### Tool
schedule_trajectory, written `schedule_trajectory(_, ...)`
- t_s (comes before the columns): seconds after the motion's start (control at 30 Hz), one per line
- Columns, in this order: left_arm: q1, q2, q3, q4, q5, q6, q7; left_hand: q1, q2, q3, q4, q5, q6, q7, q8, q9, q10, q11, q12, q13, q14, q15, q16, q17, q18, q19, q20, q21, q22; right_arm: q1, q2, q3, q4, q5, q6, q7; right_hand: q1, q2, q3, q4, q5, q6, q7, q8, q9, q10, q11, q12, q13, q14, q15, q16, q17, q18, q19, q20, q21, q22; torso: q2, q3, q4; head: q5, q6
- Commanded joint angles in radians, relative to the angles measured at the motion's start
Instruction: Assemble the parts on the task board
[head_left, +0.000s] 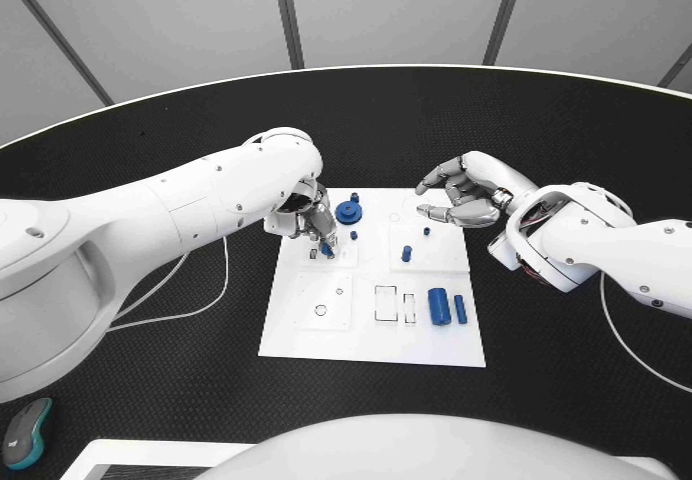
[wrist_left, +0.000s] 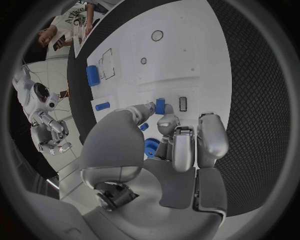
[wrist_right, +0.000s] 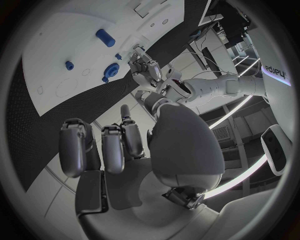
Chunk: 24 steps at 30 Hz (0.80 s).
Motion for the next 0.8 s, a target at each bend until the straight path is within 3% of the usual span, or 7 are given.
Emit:
schedule_trajectory(0.03, -0.001, 0.0, 0.0, 0.001, 0.0, -0.004, -0.002, 0.004, 0.008, 0.023, -0.028, 0.005, 0.004, -0.001, 0.003, 0.002, 0.006, -0.001, 0.004, 0.001, 0.102, 0.003, 0.002, 0.249, -0.013, -0.004, 0.004, -0.006, -0.001, 0.0, 0.0, 0.0, 0.0, 0.0, 0.0, 0.0, -0.002, -0.011, 0.004, 0.002, 0.006, 0.003, 0.001, 0.003, -0.001, -0.002, -0.003, 0.002, 0.086, 0.08, -0.008, -0.006, 0.16, 0.009, 0.042, -0.007, 0.001, 0.131, 0.001, 0.0001, 0.0003, -0.001, -0.001)
schedule_trajectory(0.8, -0.008, 0.002, 0.0, 0.008, 0.0, -0.003, -0.007, -0.019, 0.011, -0.014, -0.006, 0.005, 0.016, -0.005, 0.005, 0.004, 0.009, -0.005, 0.01, 0.005, 0.1, -0.002, 0.0, 0.244, -0.012, -0.003, 0.0, -0.007, -0.001, 0.0, -0.001, 0.0, 0.001, 0.0, 0.002, -0.001, -0.002, -0.011, 0.004, 0.002, 0.006, 0.003, 0.001, 0.003, -0.001, -0.002, -0.003, 0.002, 0.086, 0.08, -0.008, -0.006, 0.16, 0.009, 0.042, -0.007, 0.001, 0.131, 0.001, 0.0005, -0.0003, -0.003, -0.005)
